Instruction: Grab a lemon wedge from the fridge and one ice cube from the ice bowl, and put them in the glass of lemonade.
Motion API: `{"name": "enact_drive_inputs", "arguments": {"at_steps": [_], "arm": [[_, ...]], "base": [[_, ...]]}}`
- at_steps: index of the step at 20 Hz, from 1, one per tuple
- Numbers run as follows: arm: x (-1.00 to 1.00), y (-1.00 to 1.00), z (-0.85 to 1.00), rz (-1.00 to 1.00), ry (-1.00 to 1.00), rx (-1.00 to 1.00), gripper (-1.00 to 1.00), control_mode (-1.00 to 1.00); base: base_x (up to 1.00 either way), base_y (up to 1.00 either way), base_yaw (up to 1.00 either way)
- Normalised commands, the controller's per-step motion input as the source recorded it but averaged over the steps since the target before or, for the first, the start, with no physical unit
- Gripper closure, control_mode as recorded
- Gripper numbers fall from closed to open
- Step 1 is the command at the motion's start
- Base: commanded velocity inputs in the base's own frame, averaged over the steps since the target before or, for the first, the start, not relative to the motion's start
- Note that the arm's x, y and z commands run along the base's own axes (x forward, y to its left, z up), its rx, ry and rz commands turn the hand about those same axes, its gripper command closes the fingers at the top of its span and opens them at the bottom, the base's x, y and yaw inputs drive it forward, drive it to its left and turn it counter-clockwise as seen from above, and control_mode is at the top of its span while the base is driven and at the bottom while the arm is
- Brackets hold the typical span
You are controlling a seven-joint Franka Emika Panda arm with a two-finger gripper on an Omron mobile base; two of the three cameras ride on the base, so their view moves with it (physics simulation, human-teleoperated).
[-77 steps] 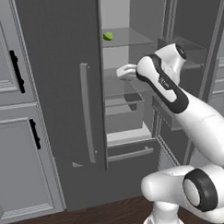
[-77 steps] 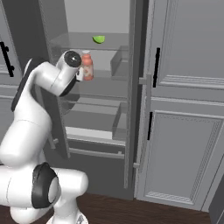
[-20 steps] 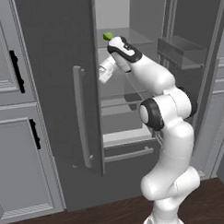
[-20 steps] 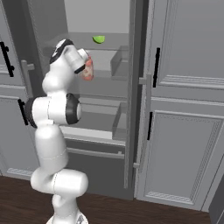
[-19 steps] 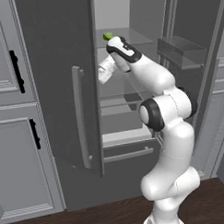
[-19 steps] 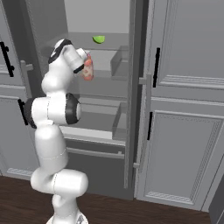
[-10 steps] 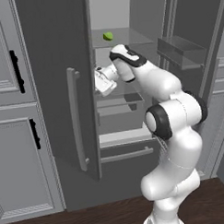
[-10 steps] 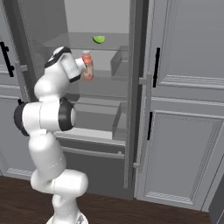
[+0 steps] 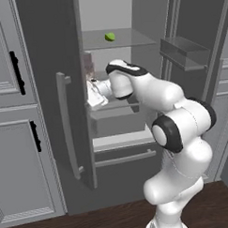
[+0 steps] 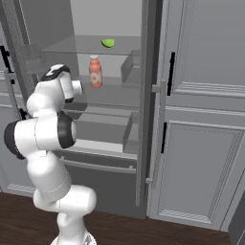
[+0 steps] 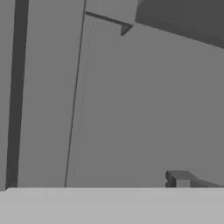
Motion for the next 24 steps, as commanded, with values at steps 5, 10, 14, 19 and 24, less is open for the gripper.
{"name": "enact_drive_inputs", "arguments": {"at_steps": [5,10,14,19,24], "arm": [[-0.16,0.85,0.00,0.15,0.10,0.03,-1.00,-1.00],[-0.34,0.90,0.00,0.13,0.09,0.00,-1.00,-1.00],[-0.16,0.78,0.00,0.05,0.05,0.00,-1.00,-1.00],[0.00,0.29,0.00,0.00,0.00,0.00,-1.00,-1.00],[-0.06,-0.11,0.02,0.00,0.01,-0.01,-1.00,-1.00]], "base": [[0.00,0.00,0.00],[0.00,0.00,0.00],[0.00,0.00,0.00],[0.00,0.00,0.00],[0.00,0.00,0.00]]}}
